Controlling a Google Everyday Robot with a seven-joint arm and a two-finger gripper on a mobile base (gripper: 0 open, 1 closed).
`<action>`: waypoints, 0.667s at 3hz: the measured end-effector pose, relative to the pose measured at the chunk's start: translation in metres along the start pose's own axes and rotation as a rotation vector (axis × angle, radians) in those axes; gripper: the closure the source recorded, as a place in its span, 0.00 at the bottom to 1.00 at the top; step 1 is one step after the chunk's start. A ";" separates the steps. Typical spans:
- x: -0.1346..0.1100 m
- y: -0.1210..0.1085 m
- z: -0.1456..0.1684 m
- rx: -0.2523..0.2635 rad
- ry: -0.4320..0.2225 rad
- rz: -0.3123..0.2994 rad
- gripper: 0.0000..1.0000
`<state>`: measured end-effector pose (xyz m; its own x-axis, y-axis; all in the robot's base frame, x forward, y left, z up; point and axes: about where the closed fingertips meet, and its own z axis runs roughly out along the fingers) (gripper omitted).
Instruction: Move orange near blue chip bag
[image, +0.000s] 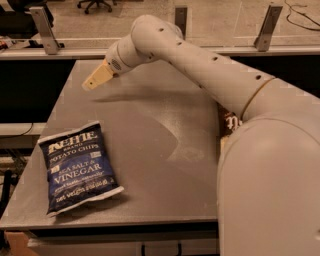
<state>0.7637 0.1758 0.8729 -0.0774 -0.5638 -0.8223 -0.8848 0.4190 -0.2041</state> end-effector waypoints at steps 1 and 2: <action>0.007 -0.021 0.017 0.039 0.004 0.023 0.00; 0.012 -0.043 0.018 0.080 0.000 0.038 0.00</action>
Offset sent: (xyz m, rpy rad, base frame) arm 0.0707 -0.0320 -0.0050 0.0221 -0.0412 -0.1443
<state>0.8094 0.1640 0.8623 -0.1106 -0.5466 -0.8301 -0.8418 0.4956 -0.2141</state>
